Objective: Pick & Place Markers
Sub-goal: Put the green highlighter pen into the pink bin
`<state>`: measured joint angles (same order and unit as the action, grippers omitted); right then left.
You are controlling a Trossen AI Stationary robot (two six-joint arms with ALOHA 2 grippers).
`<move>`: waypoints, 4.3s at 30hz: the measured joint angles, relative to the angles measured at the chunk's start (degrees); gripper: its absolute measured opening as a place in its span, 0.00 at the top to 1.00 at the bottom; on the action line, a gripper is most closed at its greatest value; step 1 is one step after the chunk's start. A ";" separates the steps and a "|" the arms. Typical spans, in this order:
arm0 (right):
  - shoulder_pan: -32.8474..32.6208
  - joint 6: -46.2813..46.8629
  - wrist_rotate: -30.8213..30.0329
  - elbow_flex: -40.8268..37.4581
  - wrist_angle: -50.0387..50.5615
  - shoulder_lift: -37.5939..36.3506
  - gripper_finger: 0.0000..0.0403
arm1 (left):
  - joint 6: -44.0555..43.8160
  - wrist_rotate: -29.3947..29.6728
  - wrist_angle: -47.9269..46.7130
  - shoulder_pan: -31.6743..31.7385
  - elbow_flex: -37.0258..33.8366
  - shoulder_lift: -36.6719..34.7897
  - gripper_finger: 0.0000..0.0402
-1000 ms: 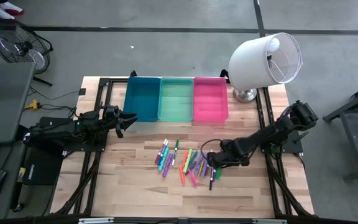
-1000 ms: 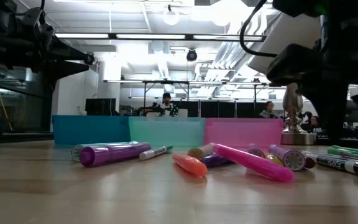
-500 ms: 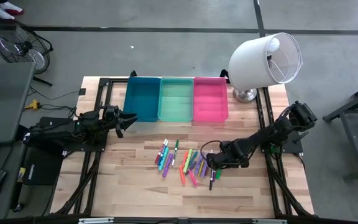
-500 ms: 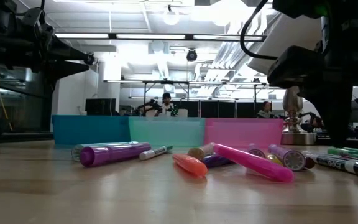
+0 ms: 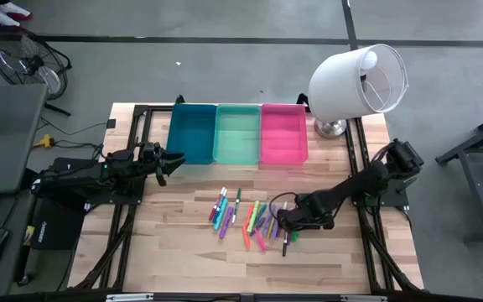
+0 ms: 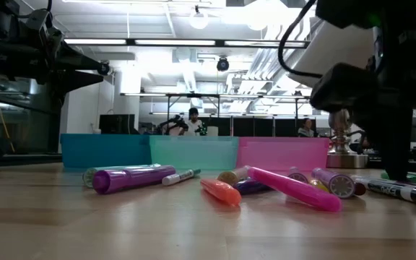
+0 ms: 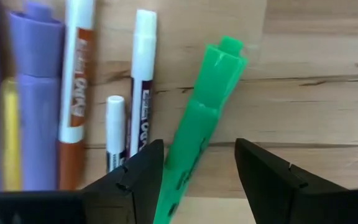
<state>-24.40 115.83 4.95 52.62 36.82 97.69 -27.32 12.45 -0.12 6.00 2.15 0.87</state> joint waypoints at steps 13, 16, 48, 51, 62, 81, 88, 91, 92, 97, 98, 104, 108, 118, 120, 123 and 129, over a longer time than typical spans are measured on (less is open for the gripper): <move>-1.01 -0.39 2.36 0.17 0.74 1.51 0.58 | -0.01 0.00 0.00 0.00 0.00 -0.01 0.63; -1.01 -0.33 3.10 0.12 0.77 1.53 0.62 | -0.01 0.00 0.00 0.00 -0.02 0.00 0.63; -1.11 -1.18 4.67 0.00 2.42 1.52 0.86 | -0.01 0.00 0.00 -0.01 -0.01 0.01 0.63; -0.50 -2.24 4.90 -0.07 2.75 0.77 0.86 | -0.01 0.00 0.00 0.00 0.00 -0.01 0.63; 1.23 -3.98 -0.09 -0.26 7.62 -6.20 0.86 | -0.01 0.02 0.00 -0.01 -0.02 0.01 0.63; 16.06 -24.26 -9.49 1.76 2.33 -9.97 0.87 | 0.00 0.02 0.00 -0.01 -0.02 -0.01 0.63; 22.29 -33.52 -12.36 6.95 2.46 -9.91 0.87 | -0.01 0.02 0.00 0.00 -0.02 -0.01 0.63; 25.23 -38.18 -14.26 10.43 2.91 -9.20 0.87 | 0.00 0.01 0.00 -0.02 -0.01 0.00 0.63; 26.23 -39.79 -15.17 11.71 3.54 -8.72 0.87 | -0.01 0.00 0.00 0.00 -0.02 -0.01 0.63; 31.36 -47.80 -19.28 18.18 6.20 -5.31 0.87 | -0.01 0.00 0.00 -0.01 -0.01 0.01 0.63; 32.42 -49.12 -19.77 19.37 6.95 -4.35 0.87 | 0.00 0.02 0.00 0.00 0.00 0.01 0.63; 38.61 -54.71 -21.50 24.09 8.32 0.20 0.87 | 0.00 0.02 0.00 0.00 -0.02 0.01 0.63; 41.97 -56.10 -21.19 24.20 8.12 2.96 0.87 | 0.00 0.02 0.00 0.00 -0.01 0.00 0.63; 45.08 -56.96 -19.34 24.13 6.57 8.81 0.82 | 0.01 0.02 0.00 -0.02 0.00 0.01 0.63; 45.11 -56.98 -18.83 24.13 6.35 8.92 0.81 | -0.01 0.00 0.00 -0.02 0.00 -0.01 0.63; 45.09 -57.11 -18.71 24.13 6.18 8.92 0.79 | 0.00 0.01 0.00 0.00 -0.01 -0.01 0.63; 45.07 -57.92 -18.49 24.13 6.23 8.92 0.73 | 0.00 0.02 0.00 0.00 -0.01 0.00 0.63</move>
<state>20.67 57.91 -13.54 76.75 43.05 106.61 -27.32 12.47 -0.12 6.00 2.14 0.87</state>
